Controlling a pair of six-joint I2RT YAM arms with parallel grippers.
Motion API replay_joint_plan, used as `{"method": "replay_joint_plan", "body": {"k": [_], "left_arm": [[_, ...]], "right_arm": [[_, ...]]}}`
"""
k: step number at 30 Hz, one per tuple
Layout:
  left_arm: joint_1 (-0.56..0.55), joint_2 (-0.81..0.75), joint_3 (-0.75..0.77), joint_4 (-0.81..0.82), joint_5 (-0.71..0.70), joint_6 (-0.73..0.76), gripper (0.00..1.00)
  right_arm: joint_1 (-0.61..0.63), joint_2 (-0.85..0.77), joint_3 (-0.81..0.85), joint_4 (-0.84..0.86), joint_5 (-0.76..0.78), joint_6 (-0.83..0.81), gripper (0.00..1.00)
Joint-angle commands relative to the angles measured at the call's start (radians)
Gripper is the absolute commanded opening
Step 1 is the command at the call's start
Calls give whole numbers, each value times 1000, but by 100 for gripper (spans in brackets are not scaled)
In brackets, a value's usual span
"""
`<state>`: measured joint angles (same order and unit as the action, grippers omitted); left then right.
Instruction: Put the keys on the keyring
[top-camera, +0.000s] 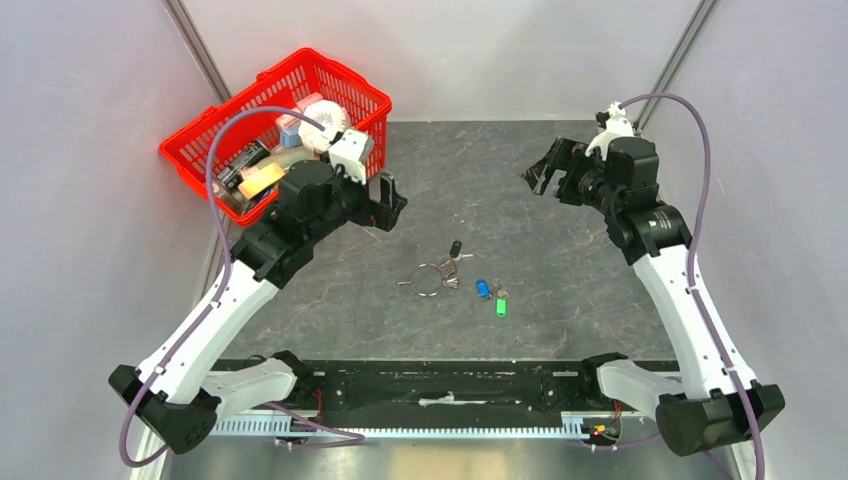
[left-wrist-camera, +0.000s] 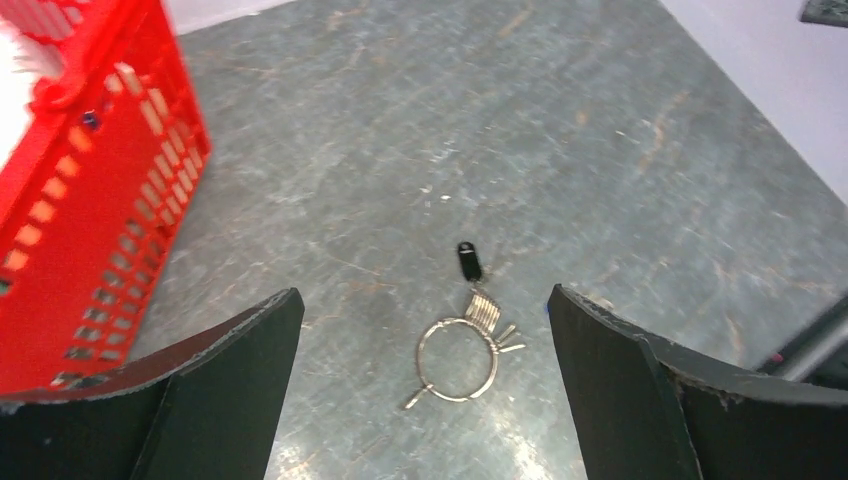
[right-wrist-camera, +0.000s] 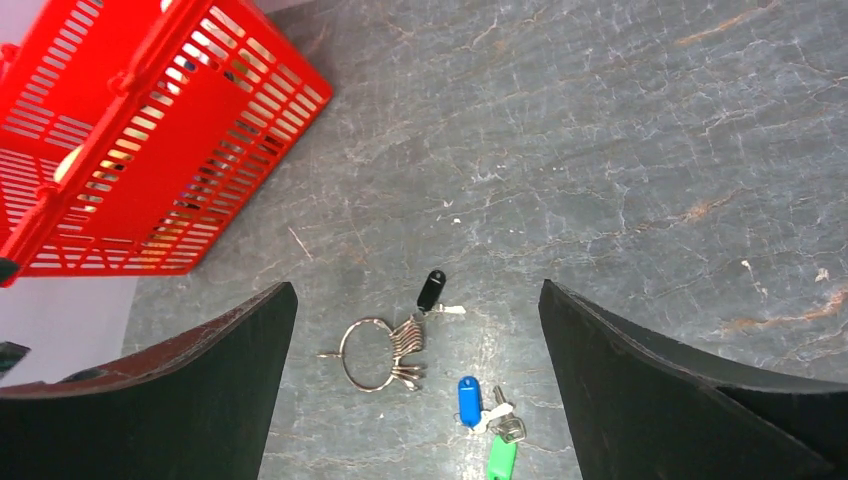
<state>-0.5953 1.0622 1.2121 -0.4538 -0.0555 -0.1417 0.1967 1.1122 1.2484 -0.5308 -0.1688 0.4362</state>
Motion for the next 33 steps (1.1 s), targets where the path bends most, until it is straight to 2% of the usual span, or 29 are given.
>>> {"method": "replay_joint_plan", "body": {"k": [1, 5, 8, 12, 17, 24, 28, 33], "left_arm": [[1, 37, 101, -61, 209, 23, 98], [0, 17, 53, -14, 206, -10, 97], [0, -3, 24, 4, 210, -41, 97], [-1, -48, -55, 81, 291, -98, 96], [-46, -57, -81, 70, 317, -114, 89], [-283, -6, -126, 25, 67, -107, 88], [-333, 38, -171, 23, -77, -144, 84], [-339, 57, -252, 31, -247, -235, 81]], "right_arm": [[0, -67, -6, 49, 5, 39, 99], [-1, -112, -33, 64, -130, 0, 99], [1, -141, -38, 48, -162, -8, 99], [60, -136, 6, -39, -142, -21, 97], [178, -129, 36, -151, -50, -78, 95], [265, -133, -35, -264, 52, -94, 93], [283, -137, -82, -305, 69, -73, 89], [298, -161, -162, -320, 104, -49, 87]]}}
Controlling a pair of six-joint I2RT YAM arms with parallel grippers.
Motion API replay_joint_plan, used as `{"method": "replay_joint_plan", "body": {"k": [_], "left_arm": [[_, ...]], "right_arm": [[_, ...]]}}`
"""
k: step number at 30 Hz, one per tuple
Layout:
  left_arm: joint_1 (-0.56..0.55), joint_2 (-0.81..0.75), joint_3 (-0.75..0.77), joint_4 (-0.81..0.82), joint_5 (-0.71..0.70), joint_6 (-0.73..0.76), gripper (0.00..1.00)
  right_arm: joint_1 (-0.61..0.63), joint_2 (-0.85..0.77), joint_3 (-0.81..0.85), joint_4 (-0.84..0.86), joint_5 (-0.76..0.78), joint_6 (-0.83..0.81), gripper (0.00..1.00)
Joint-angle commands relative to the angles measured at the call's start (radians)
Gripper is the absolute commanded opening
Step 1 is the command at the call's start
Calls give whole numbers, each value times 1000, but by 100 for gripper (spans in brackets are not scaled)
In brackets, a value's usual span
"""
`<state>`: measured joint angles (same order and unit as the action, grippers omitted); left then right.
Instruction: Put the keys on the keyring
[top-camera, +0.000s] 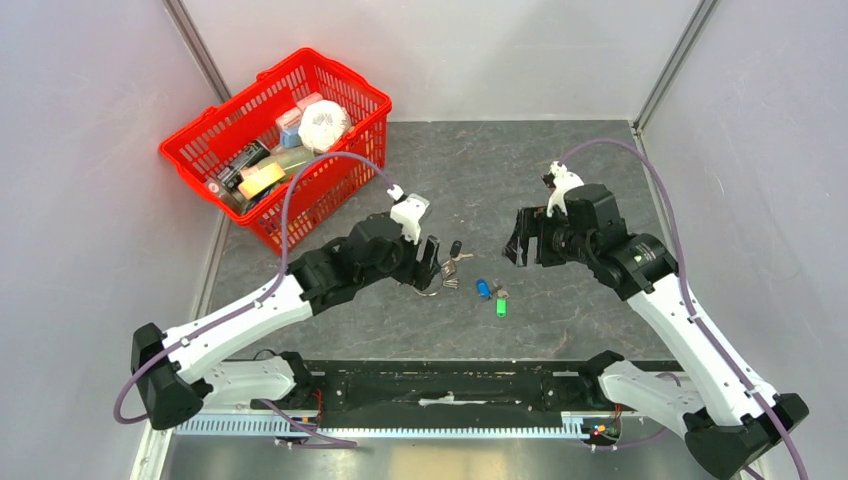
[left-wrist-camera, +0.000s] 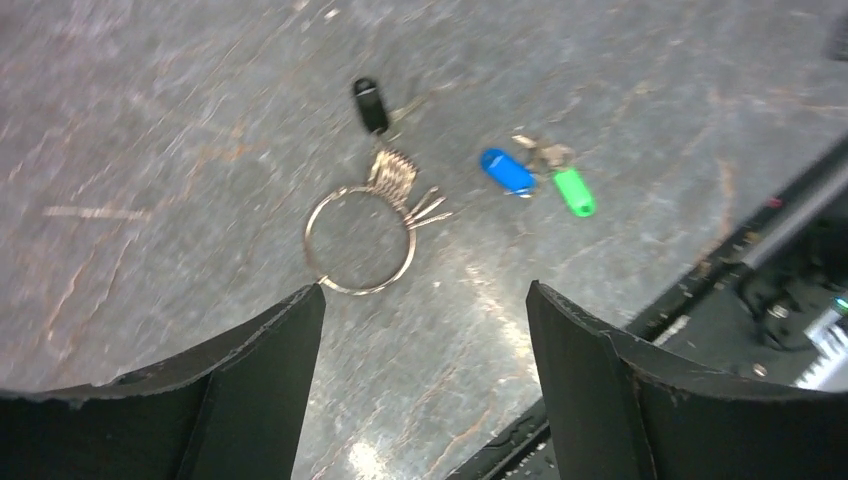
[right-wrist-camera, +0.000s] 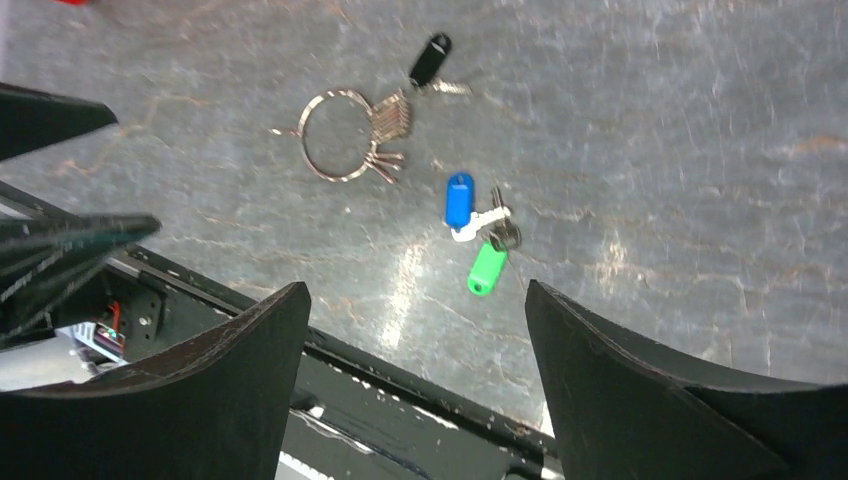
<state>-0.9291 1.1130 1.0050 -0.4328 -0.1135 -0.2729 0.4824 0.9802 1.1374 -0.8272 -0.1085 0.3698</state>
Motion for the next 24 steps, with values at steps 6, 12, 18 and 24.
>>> {"method": "replay_joint_plan", "body": {"k": [6, 12, 18, 24], "left_arm": [[-5, 42, -117, 25, -350, -170, 78], [27, 56, -237, 149, -364, -176, 69], [151, 55, -349, 272, -202, -211, 62], [202, 112, -360, 307, -101, -184, 59]], "right_arm": [[45, -4, -121, -3, 30, 31, 82], [70, -12, -145, 17, 3, 34, 81], [108, 5, -141, 8, -16, 44, 80], [144, 27, -131, 9, -7, 45, 80]]}}
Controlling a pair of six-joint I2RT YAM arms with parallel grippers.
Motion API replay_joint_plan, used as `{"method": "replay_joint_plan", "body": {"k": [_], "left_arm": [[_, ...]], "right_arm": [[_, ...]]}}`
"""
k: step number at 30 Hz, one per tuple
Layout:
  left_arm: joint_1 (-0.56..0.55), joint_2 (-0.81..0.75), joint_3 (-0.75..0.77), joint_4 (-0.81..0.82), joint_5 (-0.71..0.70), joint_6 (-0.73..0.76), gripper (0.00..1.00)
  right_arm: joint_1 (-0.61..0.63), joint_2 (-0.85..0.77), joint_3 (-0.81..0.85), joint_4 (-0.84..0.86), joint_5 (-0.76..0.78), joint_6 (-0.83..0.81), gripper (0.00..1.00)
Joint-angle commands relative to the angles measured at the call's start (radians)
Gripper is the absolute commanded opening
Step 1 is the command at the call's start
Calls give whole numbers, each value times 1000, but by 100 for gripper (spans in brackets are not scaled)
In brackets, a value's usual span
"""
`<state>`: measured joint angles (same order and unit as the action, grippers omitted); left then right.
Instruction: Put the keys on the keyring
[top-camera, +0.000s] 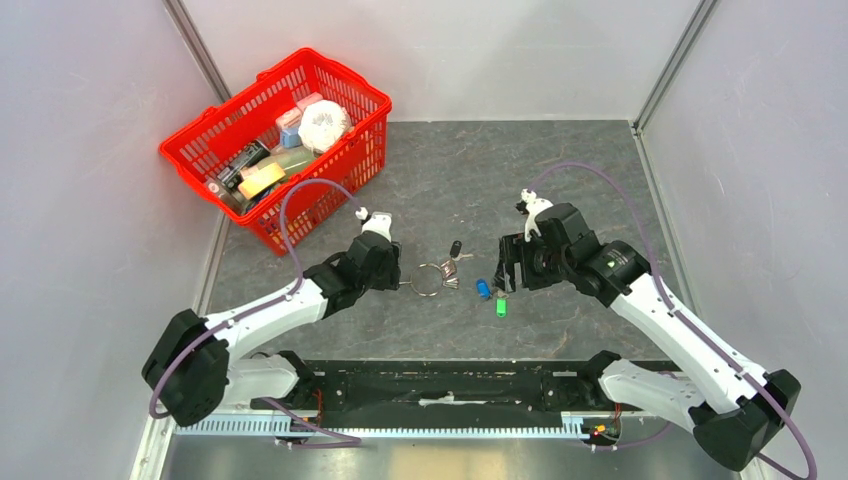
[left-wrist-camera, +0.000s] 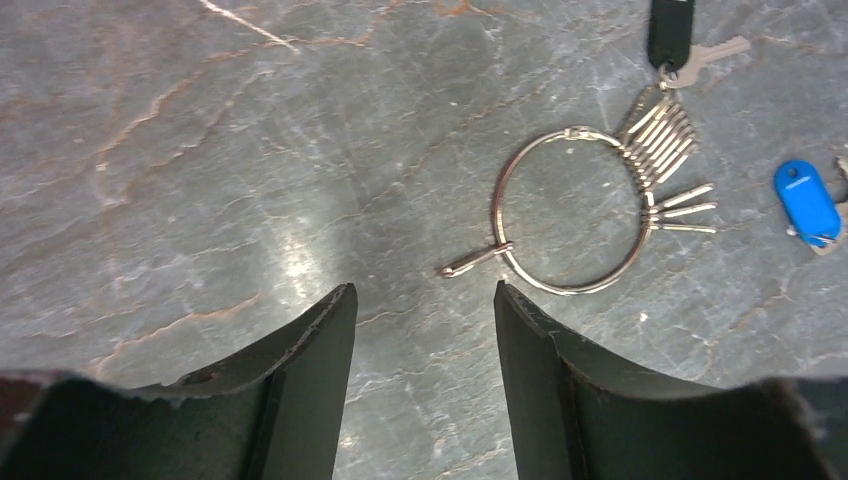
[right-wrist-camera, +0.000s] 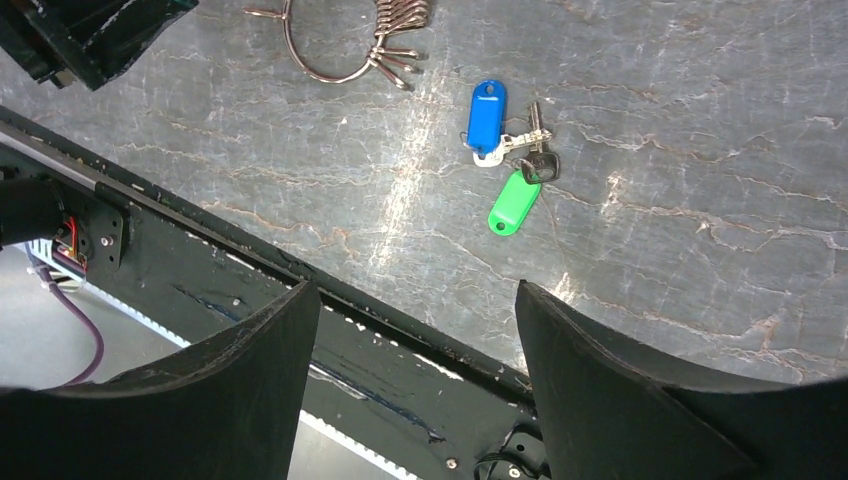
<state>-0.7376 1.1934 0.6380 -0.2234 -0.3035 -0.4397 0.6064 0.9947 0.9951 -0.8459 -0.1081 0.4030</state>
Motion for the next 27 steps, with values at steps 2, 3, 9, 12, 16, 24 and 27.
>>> {"method": "replay_joint_plan", "body": {"k": [2, 3, 9, 12, 16, 24, 27], "left_arm": [[10, 54, 11, 105, 122, 3, 57], [10, 63, 12, 106, 133, 8, 56], [11, 69, -13, 121, 151, 29, 51], [12, 73, -22, 118, 142, 43, 47], [12, 91, -23, 118, 113, 60, 45], [12, 138, -15, 138, 95, 91, 47], [12, 153, -12, 150, 98, 106, 49]], "right_arm": [[31, 24, 16, 31, -7, 14, 79], [40, 29, 16, 34, -5, 15, 79], [71, 57, 13, 49, -2, 25, 79], [87, 74, 18, 51, 3, 28, 79], [107, 89, 26, 53, 9, 31, 79], [137, 94, 27, 53, 17, 37, 80], [145, 94, 24, 51, 21, 39, 80]]}}
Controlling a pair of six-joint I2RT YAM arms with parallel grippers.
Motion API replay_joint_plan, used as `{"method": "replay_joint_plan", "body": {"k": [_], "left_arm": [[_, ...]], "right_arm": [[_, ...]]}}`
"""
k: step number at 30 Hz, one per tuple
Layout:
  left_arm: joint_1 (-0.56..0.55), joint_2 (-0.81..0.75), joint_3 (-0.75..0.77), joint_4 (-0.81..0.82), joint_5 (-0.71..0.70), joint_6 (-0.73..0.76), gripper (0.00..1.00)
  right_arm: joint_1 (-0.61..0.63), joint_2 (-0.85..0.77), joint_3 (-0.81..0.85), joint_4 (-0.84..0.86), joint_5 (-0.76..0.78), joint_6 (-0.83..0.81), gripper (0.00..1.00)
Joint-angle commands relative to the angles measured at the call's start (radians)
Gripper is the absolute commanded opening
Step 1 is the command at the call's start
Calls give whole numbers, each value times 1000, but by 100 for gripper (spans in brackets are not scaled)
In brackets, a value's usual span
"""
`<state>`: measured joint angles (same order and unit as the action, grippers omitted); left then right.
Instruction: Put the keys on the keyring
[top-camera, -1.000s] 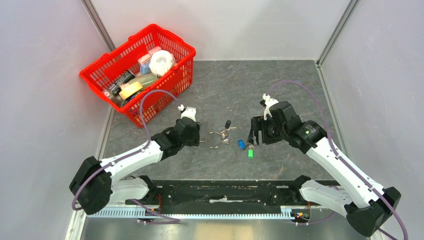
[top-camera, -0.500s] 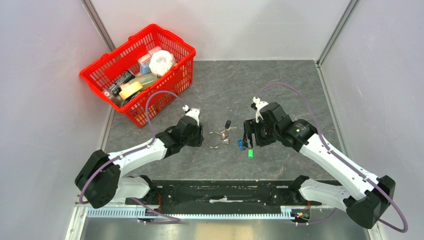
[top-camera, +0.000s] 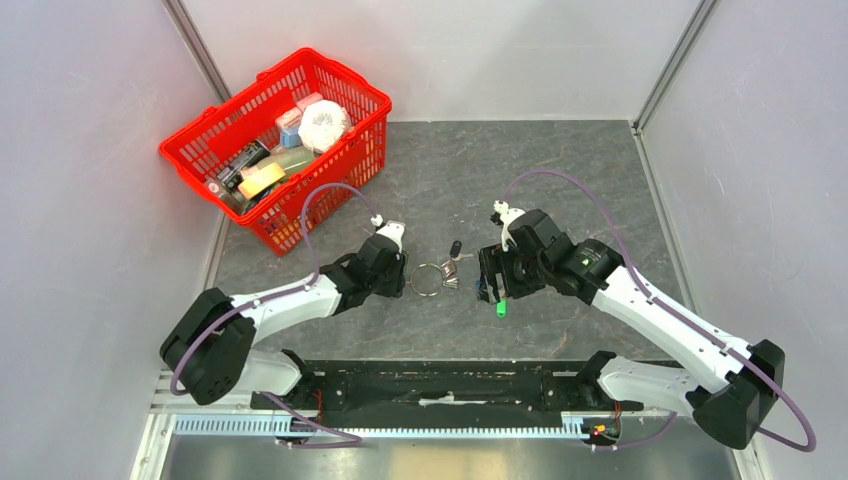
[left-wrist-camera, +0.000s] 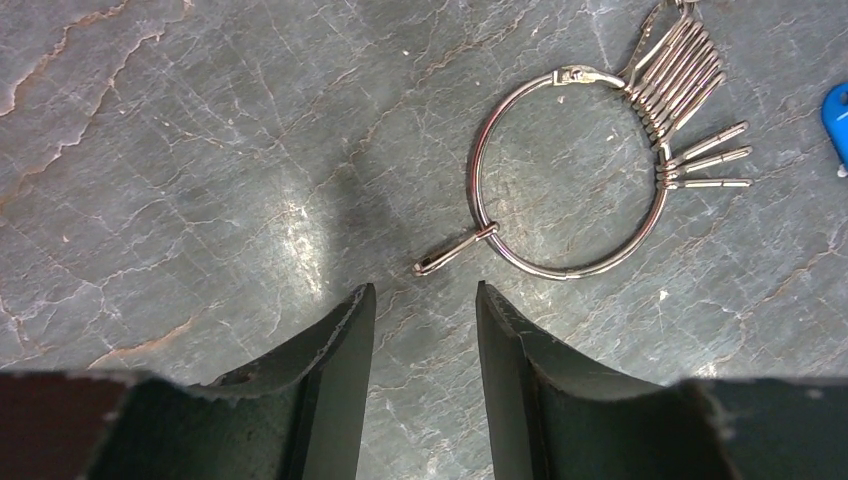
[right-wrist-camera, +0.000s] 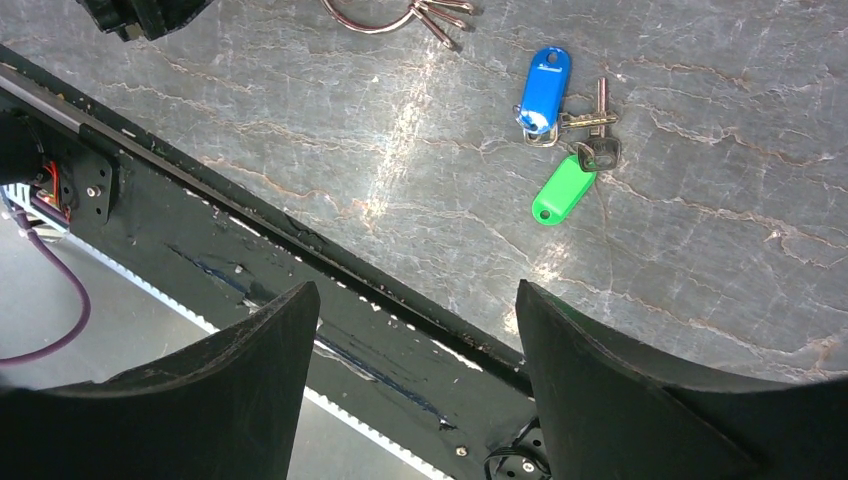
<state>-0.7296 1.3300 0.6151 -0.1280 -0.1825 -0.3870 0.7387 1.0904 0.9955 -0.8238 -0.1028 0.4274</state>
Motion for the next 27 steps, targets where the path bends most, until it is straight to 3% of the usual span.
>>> {"method": "replay_joint_plan", "body": {"k": [1, 15, 27], "left_arm": [[4, 24, 14, 60, -24, 58, 50], [4, 100, 40, 90, -5, 102, 50], [4, 131, 47, 119, 48, 143, 43]], "right_arm": [[16, -3, 22, 28, 15, 15, 80], [36, -30, 6, 23, 32, 30, 81], [45, -46, -8, 22, 39, 39, 80]]}}
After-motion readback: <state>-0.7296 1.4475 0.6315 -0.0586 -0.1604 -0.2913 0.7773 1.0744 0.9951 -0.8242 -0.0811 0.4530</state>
